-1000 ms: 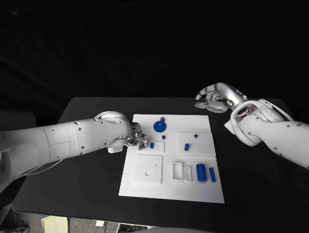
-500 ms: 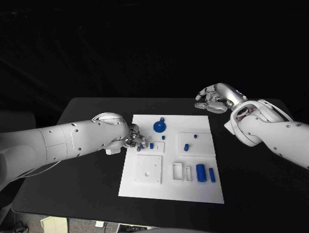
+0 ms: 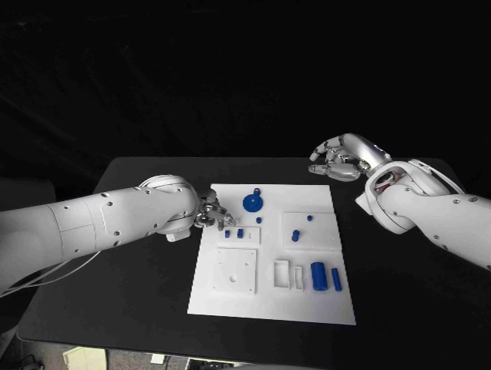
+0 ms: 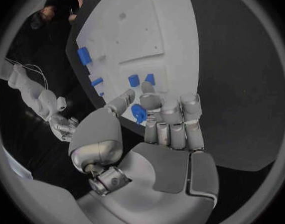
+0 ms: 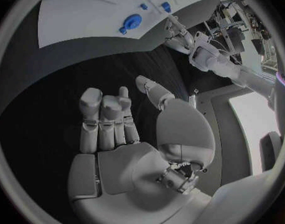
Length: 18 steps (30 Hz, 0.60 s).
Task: Assemble the parts on the task board
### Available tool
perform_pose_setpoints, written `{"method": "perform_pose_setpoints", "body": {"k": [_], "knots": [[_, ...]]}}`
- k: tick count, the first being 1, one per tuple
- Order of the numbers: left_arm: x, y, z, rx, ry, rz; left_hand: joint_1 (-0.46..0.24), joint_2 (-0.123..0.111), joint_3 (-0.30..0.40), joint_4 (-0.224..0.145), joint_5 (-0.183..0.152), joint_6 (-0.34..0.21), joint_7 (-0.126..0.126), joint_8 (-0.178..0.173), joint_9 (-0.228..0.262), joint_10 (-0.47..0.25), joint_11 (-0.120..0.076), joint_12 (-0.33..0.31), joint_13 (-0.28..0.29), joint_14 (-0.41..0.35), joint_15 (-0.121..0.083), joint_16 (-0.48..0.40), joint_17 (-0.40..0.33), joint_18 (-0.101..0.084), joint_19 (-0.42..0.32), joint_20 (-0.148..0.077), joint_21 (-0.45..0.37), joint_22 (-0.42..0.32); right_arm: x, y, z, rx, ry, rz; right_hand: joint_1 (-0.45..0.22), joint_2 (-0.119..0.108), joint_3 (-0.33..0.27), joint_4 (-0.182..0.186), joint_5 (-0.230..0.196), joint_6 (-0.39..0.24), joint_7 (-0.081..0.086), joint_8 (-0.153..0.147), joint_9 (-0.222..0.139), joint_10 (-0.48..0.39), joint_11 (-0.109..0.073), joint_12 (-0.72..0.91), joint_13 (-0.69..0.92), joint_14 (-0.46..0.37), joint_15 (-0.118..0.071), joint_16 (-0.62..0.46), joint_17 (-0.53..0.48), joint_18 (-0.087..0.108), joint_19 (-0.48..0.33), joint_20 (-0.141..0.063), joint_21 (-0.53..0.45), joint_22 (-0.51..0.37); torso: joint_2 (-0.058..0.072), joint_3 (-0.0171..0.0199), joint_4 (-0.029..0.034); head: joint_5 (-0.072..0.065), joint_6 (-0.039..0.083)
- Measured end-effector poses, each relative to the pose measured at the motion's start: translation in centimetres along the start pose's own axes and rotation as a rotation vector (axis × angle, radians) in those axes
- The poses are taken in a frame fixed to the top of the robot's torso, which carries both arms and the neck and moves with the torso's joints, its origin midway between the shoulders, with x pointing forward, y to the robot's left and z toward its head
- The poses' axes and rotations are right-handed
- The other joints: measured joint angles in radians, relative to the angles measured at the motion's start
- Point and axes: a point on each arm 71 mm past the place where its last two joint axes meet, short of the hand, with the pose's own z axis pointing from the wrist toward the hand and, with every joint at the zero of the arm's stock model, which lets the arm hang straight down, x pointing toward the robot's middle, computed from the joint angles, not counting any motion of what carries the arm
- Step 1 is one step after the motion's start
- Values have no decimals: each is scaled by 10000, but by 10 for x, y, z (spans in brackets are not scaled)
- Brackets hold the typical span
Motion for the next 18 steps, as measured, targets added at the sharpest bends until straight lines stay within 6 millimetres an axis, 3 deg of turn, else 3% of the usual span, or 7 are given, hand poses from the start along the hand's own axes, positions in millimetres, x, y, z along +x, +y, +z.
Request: {"method": "perform_pose_setpoints", "body": {"k": [5,8,11,12,14,15,18], "knots": [[-6,-2,-2,234,-290,-589,101,-337,-13,310,-96,-404,90,-92,27,-304,127,-237,-75,-233,37,-231,-94,-1,-111,42,-114,-45,0,0,0,2,-1,-1,0,0,0,0,0,0,0,0,0,0,0,0,0,0,0,0,0,0,0,0,0,-1,-2,1,5,10,26],[-11,-2,-3,564,-581,-1147,223,-458,-14,312,-96,-1483,382,-673,-239,-792,366,-561,-194,-575,260,-546,-255,-7,-409,149,-338,-107,-1,-1,-1,17,-6,-10,0,0,0,0,0,1,0,0,-1,0,0,0,0,0,0,0,0,1,0,0,0,-1,-3,7,6,11,39],[-14,-7,-3,1286,-1041,-1666,330,-440,21,240,-116,-1794,500,-851,-358,-1231,535,-870,-328,-911,419,-837,-391,-38,-686,241,-519,-159,-1,-2,-1,29,-12,-17,0,0,0,0,0,1,-1,0,-1,0,0,0,0,0,0,0,0,0,0,1,0,-1,-3,7,6,-7,67],[-15,-10,-3,1585,-1203,-1773,867,-305,205,-114,-156,-2256,646,-1061,-459,-2164,850,-1524,-600,-1691,695,-1399,-614,-273,-1207,327,-836,-225,-1,-2,-1,34,-13,-19,0,0,0,0,0,1,-1,0,-1,0,0,0,1,0,0,0,0,0,0,1,0,-1,-3,8,6,-12,77],[-17,-17,-4,2289,-1507,-1918,1903,26,355,-934,-127,-2618,1032,-1270,-658,-2990,1149,-2319,-1053,-2414,1079,-2086,-959,-520,-2006,528,-1409,-395,-1,-2,-1,44,-16,-18,0,0,0,0,0,2,-2,0,-1,0,0,0,1,0,0,1,-1,0,1,1,0,-1,-3,9,6,-34,111],[-18,-23,-4,2761,-1707,-1960,2866,307,416,-1639,137,-2786,1303,-1395,-873,-3505,1465,-3060,-1567,-2786,1408,-2538,-1233,-663,-2418,682,-1797,-542,-1,-2,0,52,-19,-17,0,0,0,0,0,2,-2,0,-2,0,0,0,1,0,0,1,0,0,0,1,0,-1,-3,9,6,-43,122],[-19,-39,-6,3848,-2165,-1919,4304,599,151,-2347,431,-2847,1441,-1444,-1480,-3739,1839,-4291,-2714,-2936,1859,-3213,-1758,-705,-2662,842,-2390,-812,-1,-3,0,76,-26,-3,0,0,0,0,0,0,-1,-28,-2,-3,3,0,1,0,0,1,-1,0,1,1,0,-2,2,8,5,-71,166]]}}
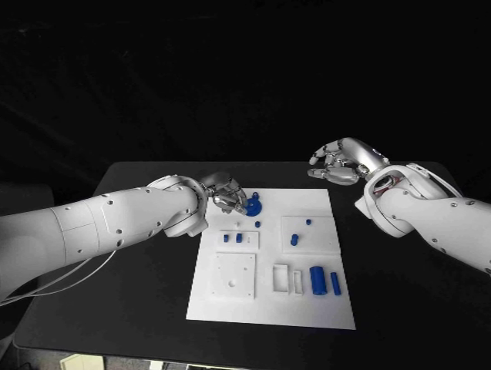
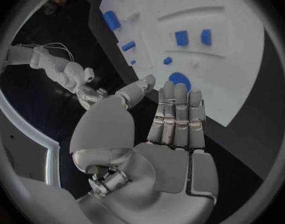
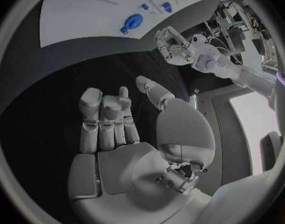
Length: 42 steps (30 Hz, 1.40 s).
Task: Assemble the parts on the task board
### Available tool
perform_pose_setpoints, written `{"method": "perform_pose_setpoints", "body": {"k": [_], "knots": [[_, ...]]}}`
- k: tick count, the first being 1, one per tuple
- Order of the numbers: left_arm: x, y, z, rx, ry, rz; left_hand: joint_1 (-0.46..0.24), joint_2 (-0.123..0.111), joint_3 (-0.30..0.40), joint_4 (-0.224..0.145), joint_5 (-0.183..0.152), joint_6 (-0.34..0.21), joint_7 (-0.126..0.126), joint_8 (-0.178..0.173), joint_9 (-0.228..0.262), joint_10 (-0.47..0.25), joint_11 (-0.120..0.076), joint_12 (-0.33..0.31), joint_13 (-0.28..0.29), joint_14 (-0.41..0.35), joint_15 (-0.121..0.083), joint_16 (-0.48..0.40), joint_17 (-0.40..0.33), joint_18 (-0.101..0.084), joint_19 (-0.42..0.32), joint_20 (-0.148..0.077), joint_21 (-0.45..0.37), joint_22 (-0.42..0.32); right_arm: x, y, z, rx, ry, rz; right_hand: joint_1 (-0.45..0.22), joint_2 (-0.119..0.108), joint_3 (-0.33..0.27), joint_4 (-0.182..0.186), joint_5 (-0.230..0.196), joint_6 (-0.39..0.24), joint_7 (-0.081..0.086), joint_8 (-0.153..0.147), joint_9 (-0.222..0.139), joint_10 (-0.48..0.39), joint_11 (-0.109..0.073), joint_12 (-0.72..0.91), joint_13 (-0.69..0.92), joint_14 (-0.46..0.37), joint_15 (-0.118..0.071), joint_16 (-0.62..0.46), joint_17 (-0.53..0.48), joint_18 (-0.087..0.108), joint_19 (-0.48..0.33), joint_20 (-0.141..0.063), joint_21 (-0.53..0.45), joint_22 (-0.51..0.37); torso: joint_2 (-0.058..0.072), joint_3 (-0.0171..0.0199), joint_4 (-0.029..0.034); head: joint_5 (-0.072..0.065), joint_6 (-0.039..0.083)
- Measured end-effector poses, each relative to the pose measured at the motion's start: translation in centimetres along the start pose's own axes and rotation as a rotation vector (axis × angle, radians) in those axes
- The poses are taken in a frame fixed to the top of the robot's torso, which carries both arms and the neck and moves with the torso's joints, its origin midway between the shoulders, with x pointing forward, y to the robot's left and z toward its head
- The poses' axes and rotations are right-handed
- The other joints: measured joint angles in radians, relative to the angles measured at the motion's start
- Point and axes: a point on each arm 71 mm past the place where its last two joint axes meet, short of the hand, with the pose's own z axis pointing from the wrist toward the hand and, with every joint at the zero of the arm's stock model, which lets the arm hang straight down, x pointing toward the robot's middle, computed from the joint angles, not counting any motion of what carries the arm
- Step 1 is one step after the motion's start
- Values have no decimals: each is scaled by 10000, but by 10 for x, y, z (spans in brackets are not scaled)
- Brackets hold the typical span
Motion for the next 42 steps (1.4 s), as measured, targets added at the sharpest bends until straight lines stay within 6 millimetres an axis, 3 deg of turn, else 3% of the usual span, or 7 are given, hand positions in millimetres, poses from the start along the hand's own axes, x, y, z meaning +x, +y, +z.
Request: {"method": "perform_pose_setpoints", "body": {"k": [4,9,12,18,26,32,42], "knots": [[6,-13,5,1150,-338,431,507,-97,-209,-58,-122,-77,30,-9,-669,0,236,-1048,-992,54,229,-474,-362,-18,-16,18,-366,-133,0,0,1,27,-4,28,0,0,0,0,0,-80,77,-64,-1,-53,53,0,-10,-1,1,0,0,0,-16,16,0,-1,4,-1,-5,-15,50],[12,-18,11,1912,-654,1437,565,-118,-345,-33,-350,-118,-11,-174,-1268,125,361,-1959,-1758,184,282,-578,-474,-96,95,-19,-495,-138,1,1,1,15,5,76,0,0,0,0,0,-90,85,-64,-1,-54,53,0,-10,-31,31,1,0,0,-17,17,0,-1,8,-1,-11,-46,114],[18,-19,16,2079,-683,2228,776,-215,-362,-16,-305,-82,25,-215,-1450,241,416,-2179,-1953,325,240,-570,-454,-44,266,-45,-496,-79,1,1,2,19,7,88,0,0,0,0,0,-93,87,-64,-1,-53,53,0,-10,-31,31,1,-1,0,-17,18,0,-1,11,-1,-13,-70,164],[29,-24,21,2399,-619,3416,852,-273,-498,7,-138,-74,33,-214,-1687,500,301,-2398,-2181,736,115,78,-135,83,711,-167,-195,178,2,1,2,21,10,104,0,0,-28,28,0,-108,99,-64,-2,-53,53,0,-10,-32,32,1,-1,1,-17,19,0,-1,26,-5,-15,-107,198],[38,-25,26,2257,-342,4428,475,-650,-1214,183,-464,-346,-25,-381,-1977,233,300,-2983,-2530,1105,73,1050,287,77,1241,-337,418,615,2,2,2,2,19,125,0,0,-28,28,8,-136,93,-64,-3,-54,53,0,-10,-32,32,1,-1,0,-23,15,0,-2,36,-7,-27,-110,180],[45,-20,28,2040,-130,4669,441,-622,-1255,216,-462,-414,-23,-406,-2095,81,356,-3181,-2715,1123,120,1246,287,75,1282,-297,501,706,2,3,2,-8,22,135,0,0,-28,28,39,-137,92,-64,-3,-53,53,0,-9,-33,32,1,-1,1,-23,-23,-40,-2,36,-1,-27,-133,150],[53,-17,31,2031,4,5129,580,-352,-1282,242,-434,-166,46,-247,-2217,97,339,-3344,-2916,1216,132,1436,256,74,1385,-305,617,817,3,4,2,-29,29,150,0,0,-27,28,38,-151,76,-64,-4,-53,52,0,-9,-33,33,1,-2,0,-19,-25,-40,-2,32,-5,-16,-146,115]]}}
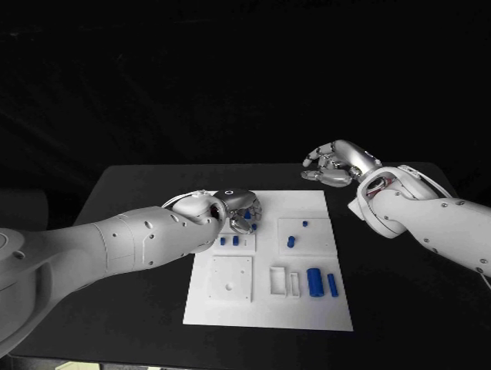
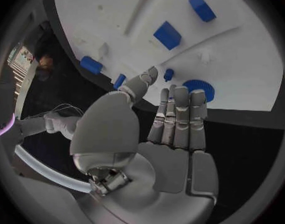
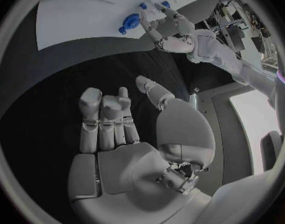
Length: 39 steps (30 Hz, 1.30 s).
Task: Assemble the parts on the task board
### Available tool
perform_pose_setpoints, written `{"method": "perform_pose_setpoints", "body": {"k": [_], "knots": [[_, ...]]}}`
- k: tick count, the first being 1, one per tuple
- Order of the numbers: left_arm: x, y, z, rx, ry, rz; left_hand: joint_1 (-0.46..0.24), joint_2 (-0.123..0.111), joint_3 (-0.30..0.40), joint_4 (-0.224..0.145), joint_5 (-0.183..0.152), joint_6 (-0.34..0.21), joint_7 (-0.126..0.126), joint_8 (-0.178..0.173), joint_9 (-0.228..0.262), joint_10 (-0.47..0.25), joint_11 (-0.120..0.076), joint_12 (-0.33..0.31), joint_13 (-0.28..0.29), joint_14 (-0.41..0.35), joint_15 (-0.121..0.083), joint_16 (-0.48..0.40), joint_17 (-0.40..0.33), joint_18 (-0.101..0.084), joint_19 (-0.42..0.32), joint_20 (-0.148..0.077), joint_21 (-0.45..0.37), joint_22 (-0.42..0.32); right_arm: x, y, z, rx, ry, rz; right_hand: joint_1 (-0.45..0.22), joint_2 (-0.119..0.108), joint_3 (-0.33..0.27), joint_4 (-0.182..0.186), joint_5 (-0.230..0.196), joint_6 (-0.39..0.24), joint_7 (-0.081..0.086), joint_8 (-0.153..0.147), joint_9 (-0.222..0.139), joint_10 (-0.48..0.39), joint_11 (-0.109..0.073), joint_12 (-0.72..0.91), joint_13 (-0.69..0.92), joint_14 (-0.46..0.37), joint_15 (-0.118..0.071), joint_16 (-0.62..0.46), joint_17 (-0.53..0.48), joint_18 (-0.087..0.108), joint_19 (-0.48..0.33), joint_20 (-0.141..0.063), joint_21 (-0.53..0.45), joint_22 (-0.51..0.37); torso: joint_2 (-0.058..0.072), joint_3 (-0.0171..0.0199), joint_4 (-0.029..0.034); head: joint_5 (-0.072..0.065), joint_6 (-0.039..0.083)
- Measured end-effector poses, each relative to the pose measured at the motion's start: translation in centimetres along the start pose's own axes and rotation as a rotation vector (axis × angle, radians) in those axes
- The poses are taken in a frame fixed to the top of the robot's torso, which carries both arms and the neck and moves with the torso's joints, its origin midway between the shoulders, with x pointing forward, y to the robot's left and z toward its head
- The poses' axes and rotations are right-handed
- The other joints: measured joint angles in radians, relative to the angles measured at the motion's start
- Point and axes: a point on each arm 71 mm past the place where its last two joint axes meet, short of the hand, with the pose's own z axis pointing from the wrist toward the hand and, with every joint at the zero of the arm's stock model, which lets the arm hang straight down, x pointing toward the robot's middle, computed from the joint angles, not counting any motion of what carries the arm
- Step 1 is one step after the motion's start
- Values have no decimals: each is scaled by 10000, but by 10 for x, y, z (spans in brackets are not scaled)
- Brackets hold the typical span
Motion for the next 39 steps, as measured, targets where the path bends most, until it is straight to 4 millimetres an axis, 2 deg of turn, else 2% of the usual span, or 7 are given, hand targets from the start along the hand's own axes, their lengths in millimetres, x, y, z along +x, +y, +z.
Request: {"method": "perform_pose_setpoints", "body": {"k": [5,10,12,15,30,37,39], "knots": [[4,1,1,-14,77,161,89,154,0,0,138,117,9,47,-73,216,-38,-57,-70,96,-47,118,-24,2,52,-17,39,50,0,1,0,-17,6,10,0,0,0,0,0,0,-1,0,0,0,0,0,0,0,0,0,0,0,0,1,0,0,-5,-1,0,-13,-2],[8,4,2,-119,158,177,115,638,45,12,179,201,20,97,-157,335,-37,-69,-141,146,-70,193,-66,3,125,-19,113,77,0,1,0,-28,10,16,0,0,0,0,0,1,-4,0,0,0,0,0,0,0,0,0,10,1,1,1,0,0,-6,-2,0,-26,8],[9,4,3,-136,172,173,166,689,139,1,157,201,20,97,-199,410,-30,-121,-169,164,-52,193,-91,2,125,-19,114,89,0,1,0,-33,12,19,0,0,0,0,0,4,-7,0,-1,0,0,0,0,0,0,0,10,0,1,2,0,0,-6,-2,0,-34,9],[11,4,4,-142,198,157,164,688,220,33,53,201,20,97,-257,438,-4,-148,-215,181,-35,210,-112,2,127,-18,114,89,0,1,0,-36,13,20,0,0,-5,5,0,11,-15,0,7,1,0,0,1,0,0,0,9,0,1,2,0,-1,-7,0,-1,-48,10],[13,3,7,-183,194,140,88,763,370,184,46,236,55,97,-407,673,-22,-186,-326,304,-87,386,-164,-2,285,-67,194,121,1,4,0,-86,33,46,0,0,-29,29,0,-1,-38,0,18,1,-1,0,1,0,0,0,8,1,0,6,0,7,-17,7,0,-95,-9],[13,2,8,-234,227,140,93,767,376,178,46,389,9,198,-467,1122,-133,-176,-332,450,-158,550,-166,-1,425,-106,321,120,1,4,-1,-90,37,49,0,0,-29,28,0,11,-50,0,17,1,-1,0,1,0,0,1,8,0,15,23,0,7,-17,7,6,-105,-6],[13,2,9,-257,251,149,170,845,434,119,54,469,-32,221,-468,1251,-171,-137,-316,453,-161,550,-188,0,425,-106,344,120,1,4,-1,-90,38,48,0,0,-29,28,0,11,-51,0,17,1,-1,0,1,0,0,1,11,0,15,23,0,7,-17,6,6,-105,-12]]}}
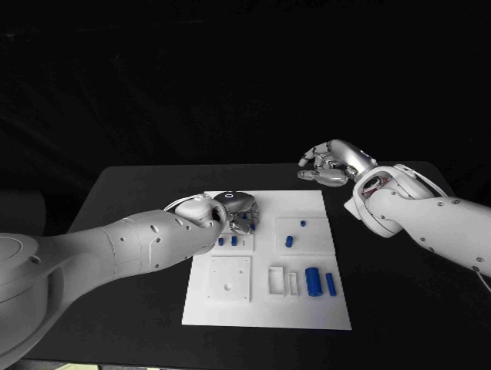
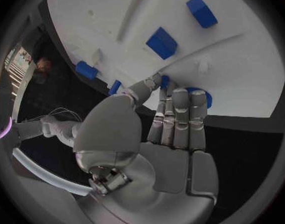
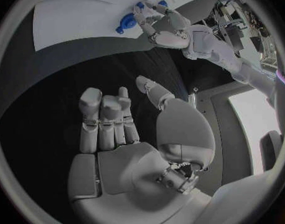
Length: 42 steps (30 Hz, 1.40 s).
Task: Assemble the parts on the task board
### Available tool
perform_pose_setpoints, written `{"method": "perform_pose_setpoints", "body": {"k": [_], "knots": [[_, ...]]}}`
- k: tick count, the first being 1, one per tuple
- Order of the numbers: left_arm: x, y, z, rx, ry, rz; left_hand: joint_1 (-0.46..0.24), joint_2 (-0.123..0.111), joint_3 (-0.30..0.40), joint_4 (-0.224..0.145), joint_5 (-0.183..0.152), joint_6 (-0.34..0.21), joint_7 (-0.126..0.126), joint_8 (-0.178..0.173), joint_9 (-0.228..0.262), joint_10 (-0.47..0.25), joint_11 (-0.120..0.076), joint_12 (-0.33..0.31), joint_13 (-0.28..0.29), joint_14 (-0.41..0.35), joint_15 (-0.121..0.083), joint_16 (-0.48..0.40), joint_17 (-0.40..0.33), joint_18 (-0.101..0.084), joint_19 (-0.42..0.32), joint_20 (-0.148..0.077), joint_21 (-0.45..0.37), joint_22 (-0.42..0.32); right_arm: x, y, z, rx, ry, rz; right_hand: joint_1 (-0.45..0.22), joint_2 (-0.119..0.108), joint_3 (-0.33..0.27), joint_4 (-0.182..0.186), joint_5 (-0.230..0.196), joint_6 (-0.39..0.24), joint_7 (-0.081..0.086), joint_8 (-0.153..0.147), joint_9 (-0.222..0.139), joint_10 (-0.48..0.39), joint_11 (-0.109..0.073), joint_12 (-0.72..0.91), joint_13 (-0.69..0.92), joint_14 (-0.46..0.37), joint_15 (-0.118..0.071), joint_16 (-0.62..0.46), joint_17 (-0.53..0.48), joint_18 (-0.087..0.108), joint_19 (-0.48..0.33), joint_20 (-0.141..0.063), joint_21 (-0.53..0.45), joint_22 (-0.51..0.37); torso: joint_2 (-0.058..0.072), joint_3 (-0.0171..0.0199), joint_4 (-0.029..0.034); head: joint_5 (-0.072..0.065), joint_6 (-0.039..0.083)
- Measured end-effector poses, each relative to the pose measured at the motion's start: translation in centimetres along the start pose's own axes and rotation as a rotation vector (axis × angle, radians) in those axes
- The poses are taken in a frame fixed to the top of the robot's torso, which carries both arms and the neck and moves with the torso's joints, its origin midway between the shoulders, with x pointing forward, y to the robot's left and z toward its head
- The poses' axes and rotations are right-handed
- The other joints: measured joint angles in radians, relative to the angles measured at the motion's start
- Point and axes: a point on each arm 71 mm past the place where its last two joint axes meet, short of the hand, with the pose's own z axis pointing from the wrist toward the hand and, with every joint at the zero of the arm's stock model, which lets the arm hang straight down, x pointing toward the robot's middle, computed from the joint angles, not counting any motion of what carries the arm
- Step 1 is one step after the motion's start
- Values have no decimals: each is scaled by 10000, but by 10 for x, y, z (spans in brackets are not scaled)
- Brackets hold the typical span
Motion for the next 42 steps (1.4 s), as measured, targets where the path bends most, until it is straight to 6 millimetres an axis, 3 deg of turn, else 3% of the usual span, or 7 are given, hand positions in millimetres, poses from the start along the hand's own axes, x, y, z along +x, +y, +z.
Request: {"method": "perform_pose_setpoints", "body": {"k": [19,33,42], "knots": [[2,-1,1,-180,-57,26,90,168,90,-92,146,537,-216,347,-93,756,-295,78,-2,586,-303,225,-143,-5,546,-272,198,-2,0,0,-1,-6,9,0,0,0,0,0,0,41,5,0,17,1,-1,0,2,0,0,0,4,-1,-13,14,0,-2,4,-2,-4,-38,-48],[5,10,-8,-560,-547,-269,-83,366,33,48,107,835,-368,514,-148,1118,-402,78,3,802,-444,224,-238,-79,706,-365,266,-4,-1,-1,0,12,5,-11,0,0,0,0,0,56,-10,0,16,1,-1,0,3,0,0,0,12,-1,-13,16,0,-4,-6,-2,0,-26,25],[-15,20,-14,-1023,-1216,-1418,-125,323,42,112,106,880,-409,573,-146,1187,-437,78,-3,888,-461,224,-254,-78,754,-356,277,-5,-1,-2,-1,34,-1,-29,0,0,0,0,0,57,-14,0,24,2,-1,0,3,0,0,0,11,-1,29,6,0,-4,-5,-1,0,-7,73]]}}
